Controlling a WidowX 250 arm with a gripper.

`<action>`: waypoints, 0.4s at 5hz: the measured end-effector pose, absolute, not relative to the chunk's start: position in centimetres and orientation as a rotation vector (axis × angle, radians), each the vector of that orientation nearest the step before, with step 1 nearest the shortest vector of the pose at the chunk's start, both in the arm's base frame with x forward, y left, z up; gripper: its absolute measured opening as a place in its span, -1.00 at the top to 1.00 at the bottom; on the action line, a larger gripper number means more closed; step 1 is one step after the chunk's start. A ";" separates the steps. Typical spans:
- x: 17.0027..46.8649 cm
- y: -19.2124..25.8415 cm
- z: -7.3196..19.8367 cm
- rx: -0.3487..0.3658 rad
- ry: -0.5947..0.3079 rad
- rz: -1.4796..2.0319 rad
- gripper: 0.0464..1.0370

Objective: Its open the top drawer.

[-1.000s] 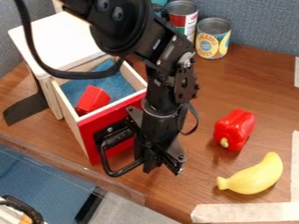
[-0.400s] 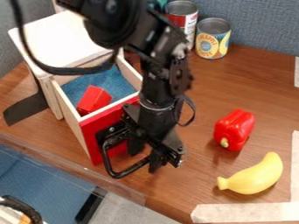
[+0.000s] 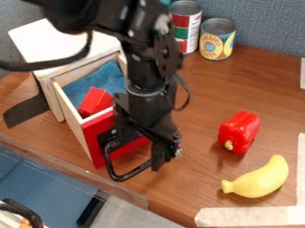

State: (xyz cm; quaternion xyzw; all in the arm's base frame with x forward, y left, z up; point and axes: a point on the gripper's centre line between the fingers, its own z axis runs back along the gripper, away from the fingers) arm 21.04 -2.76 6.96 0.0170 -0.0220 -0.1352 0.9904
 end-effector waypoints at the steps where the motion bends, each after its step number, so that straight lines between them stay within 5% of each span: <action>1: 20.9 -2.6 9.1 0.016 -0.082 -0.252 -0.93; 2: 21.2 -1.8 11.3 -0.005 -0.129 -0.204 -0.93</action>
